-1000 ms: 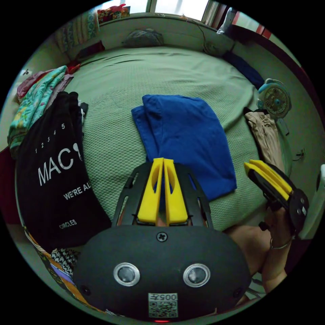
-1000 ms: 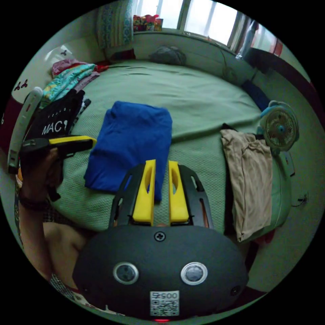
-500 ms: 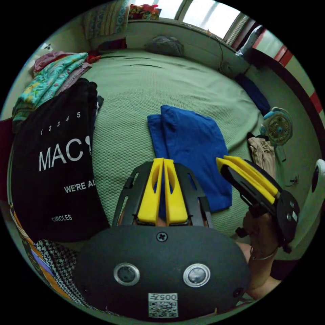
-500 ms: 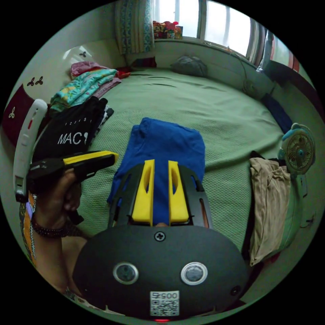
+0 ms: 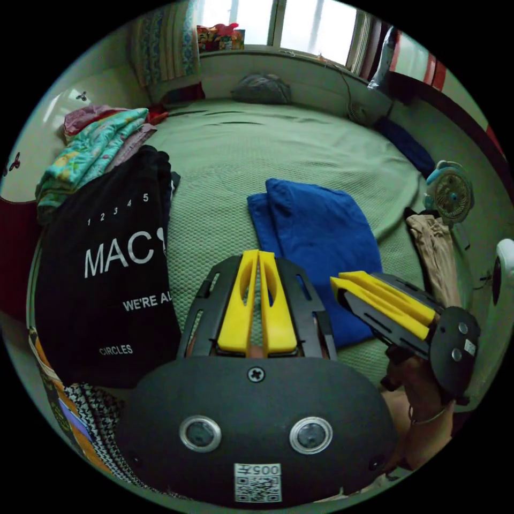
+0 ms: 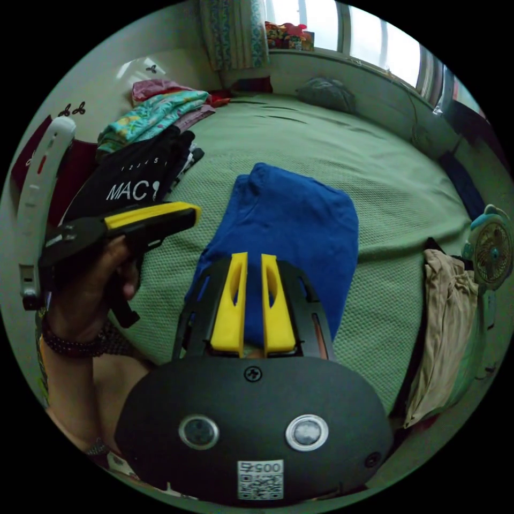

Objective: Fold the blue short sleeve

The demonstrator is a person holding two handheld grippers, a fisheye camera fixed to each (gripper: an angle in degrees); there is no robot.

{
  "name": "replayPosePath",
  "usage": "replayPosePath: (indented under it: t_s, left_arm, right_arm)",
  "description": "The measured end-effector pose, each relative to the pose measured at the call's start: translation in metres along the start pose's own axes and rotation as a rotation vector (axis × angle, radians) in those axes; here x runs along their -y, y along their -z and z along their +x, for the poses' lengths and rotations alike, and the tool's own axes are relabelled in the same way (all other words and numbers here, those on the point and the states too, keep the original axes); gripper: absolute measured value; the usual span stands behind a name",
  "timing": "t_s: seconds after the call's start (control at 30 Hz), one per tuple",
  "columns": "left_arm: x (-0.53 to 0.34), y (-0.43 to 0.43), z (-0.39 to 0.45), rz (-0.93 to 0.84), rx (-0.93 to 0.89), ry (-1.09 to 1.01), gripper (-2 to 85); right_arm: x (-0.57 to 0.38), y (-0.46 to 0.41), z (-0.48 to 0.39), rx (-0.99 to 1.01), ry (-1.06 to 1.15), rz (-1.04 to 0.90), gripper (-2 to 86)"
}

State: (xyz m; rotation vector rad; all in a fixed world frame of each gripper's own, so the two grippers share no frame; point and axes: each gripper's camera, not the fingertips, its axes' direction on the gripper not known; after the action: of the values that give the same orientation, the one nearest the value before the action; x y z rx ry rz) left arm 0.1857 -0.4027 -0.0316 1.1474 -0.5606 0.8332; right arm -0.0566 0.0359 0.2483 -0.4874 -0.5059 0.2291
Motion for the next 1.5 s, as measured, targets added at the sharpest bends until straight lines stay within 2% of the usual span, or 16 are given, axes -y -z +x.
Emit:
replayPosePath:
  t_s: [0.33, 0.5, 0.73, 1.03, 1.3, 1.5]
  left_arm:
    - [-0.013, -0.002, -0.008, -0.025, 0.047, -0.055, -0.1]
    - [-0.019, -0.008, -0.015, -0.048, 0.104, -0.061, -0.1]
    - [-0.026, -0.016, -0.024, -0.038, 0.093, -0.067, 0.5]
    - [-0.032, -0.029, -0.041, -0.041, 0.075, -0.030, 4.9]
    - [-0.032, -0.051, -0.050, -0.087, -0.060, -0.006, 8.6]
    - [-0.033, -0.063, -0.047, -0.093, -0.048, -0.017, 8.9]
  right_arm:
    - [0.003, -0.013, -0.024, 0.030, 0.010, 0.046, -1.4]
    - [0.006, -0.027, -0.042, -0.081, 0.076, 0.019, -1.4]
    - [0.010, -0.049, -0.044, -0.009, 0.047, -0.058, 3.5]
    - [0.013, -0.063, -0.052, 0.084, 0.067, -0.064, 9.1]
    - [0.017, -0.094, -0.052, 0.070, 0.123, -0.149, 6.2]
    - [0.021, -0.093, -0.025, 0.161, 0.042, -0.161, -0.5]
